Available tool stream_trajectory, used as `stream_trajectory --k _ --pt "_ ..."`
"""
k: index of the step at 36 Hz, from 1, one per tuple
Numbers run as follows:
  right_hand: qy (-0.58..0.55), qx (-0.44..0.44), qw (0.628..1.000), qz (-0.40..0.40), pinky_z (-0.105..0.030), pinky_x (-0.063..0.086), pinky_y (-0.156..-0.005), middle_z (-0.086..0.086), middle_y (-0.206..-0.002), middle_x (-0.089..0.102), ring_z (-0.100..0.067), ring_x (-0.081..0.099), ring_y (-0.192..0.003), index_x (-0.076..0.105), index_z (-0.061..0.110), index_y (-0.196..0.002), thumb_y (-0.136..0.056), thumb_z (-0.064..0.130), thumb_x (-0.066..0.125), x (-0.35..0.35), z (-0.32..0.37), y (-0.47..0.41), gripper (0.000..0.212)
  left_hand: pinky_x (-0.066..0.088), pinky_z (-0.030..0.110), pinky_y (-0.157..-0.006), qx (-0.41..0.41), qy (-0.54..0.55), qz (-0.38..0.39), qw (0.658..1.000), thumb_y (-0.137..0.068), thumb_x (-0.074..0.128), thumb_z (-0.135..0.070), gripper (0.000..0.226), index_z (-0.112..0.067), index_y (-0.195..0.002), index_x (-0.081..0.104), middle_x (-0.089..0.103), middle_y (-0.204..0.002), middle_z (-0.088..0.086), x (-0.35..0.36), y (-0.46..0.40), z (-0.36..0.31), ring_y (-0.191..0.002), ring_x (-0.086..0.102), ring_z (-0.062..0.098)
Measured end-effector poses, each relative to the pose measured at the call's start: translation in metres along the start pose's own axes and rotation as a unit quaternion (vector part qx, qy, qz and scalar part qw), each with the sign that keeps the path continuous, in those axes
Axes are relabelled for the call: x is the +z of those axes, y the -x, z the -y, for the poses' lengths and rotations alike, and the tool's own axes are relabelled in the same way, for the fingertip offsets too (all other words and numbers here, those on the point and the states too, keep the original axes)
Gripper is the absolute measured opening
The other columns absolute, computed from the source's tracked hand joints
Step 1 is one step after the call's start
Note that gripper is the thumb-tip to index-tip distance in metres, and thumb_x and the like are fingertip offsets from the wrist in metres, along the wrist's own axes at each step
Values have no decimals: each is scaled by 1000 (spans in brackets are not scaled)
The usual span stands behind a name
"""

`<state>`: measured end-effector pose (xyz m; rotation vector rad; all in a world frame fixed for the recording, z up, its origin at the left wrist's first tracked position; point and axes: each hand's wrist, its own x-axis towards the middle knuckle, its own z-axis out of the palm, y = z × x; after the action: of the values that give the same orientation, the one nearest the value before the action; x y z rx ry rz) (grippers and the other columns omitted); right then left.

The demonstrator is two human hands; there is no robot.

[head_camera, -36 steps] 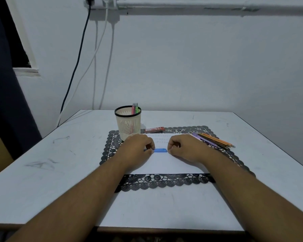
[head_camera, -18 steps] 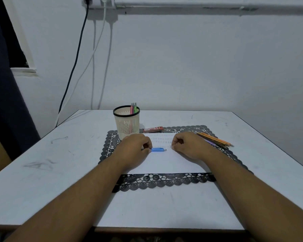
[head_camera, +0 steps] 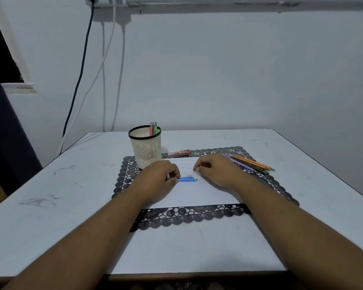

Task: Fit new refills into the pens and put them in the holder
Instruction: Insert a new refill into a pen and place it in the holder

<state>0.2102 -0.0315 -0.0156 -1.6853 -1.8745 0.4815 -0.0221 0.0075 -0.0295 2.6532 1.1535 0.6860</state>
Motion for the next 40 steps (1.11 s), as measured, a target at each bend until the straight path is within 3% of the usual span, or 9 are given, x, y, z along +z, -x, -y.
stream_trajectory --k 3,10,16,40 --pt "-29 12 999 6 -24 45 -71 13 -86 75 -3 66 -84 77 27 -88 -95 21 71 -12 -6 5 11 53 35 -78 -2 3 0 1000 -96 65 -27 6 -31 -96 71 60 -92 -17 -1 0 -1 -85 56 3" --pt "-57 12 995 75 -24 47 -71 7 -81 74 0 60 -70 78 25 -86 -87 24 81 -14 -3 10 3 53 34 -77 -6 7 0 1000 -95 66 -26 8 -32 -96 70 60 -91 -18 -1 1 -2 -84 56 4" --pt "-31 0 996 81 -20 42 -64 19 -67 65 4 52 -60 77 23 -86 -90 22 79 -10 0 8 4 53 34 -77 -6 11 0 1000 -95 66 -27 7 -32 -95 70 60 -91 -17 -1 2 0 -83 56 3" --pt "-3 1 997 80 -24 43 -66 11 -79 69 -5 55 -71 75 24 -90 -94 26 75 -9 -1 7 4 53 33 -77 -10 3 5 1000 -96 65 -29 5 -33 -96 68 60 -93 -19 0 1 -1 -84 56 2"
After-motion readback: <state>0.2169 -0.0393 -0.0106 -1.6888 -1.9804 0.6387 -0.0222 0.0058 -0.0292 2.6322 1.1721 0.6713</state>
